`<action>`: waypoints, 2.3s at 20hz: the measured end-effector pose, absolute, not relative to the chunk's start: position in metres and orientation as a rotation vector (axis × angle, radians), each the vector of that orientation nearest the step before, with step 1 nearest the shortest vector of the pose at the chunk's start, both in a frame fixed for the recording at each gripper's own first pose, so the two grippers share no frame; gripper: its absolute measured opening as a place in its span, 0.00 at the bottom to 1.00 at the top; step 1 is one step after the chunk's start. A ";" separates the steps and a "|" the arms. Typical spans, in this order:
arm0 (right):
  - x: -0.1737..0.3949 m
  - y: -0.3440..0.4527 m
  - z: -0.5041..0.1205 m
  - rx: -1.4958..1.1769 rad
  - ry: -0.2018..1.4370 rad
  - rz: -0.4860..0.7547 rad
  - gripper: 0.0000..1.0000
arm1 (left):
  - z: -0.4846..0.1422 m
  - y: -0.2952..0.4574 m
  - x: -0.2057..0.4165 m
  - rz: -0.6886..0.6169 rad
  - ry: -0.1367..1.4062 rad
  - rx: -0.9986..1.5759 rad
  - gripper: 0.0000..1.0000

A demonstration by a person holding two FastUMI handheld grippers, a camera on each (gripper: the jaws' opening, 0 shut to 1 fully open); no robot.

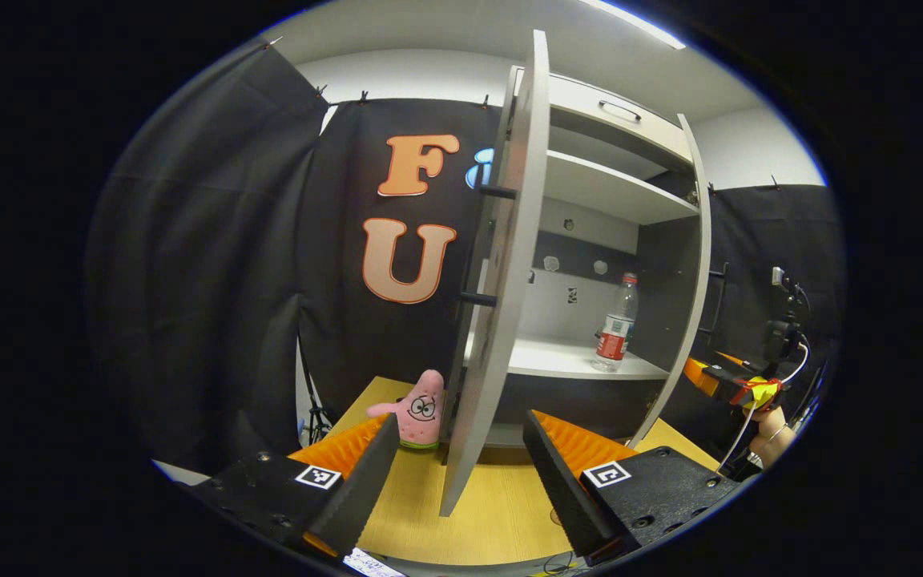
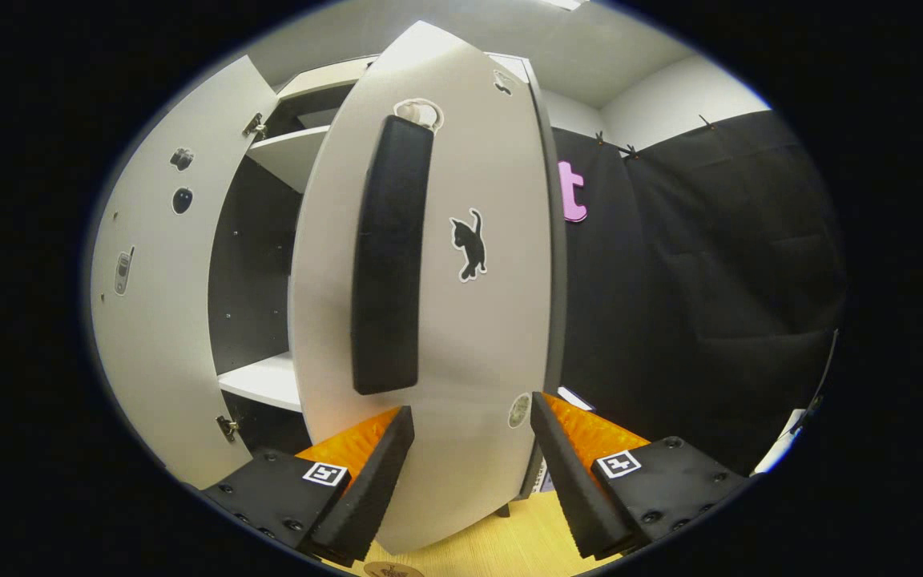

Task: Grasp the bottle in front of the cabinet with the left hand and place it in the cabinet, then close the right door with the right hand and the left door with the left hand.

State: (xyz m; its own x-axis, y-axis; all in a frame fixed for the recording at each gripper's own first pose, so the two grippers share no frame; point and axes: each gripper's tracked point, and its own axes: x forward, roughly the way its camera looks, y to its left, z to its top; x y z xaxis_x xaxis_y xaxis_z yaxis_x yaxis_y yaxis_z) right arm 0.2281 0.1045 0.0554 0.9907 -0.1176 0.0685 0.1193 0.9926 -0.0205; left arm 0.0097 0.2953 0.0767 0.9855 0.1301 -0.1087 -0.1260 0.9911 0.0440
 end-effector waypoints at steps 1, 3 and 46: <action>0.236 0.109 0.054 -0.033 -0.062 -0.121 0.97 | 0.076 0.302 0.012 0.140 0.113 0.035 0.95; 0.244 0.107 0.056 -0.053 -0.073 -0.140 0.97 | 0.075 0.316 0.016 0.164 0.115 0.036 0.95; 0.233 0.083 0.051 -0.091 -0.024 -0.144 0.97 | 0.044 0.334 0.078 0.193 0.151 0.024 0.94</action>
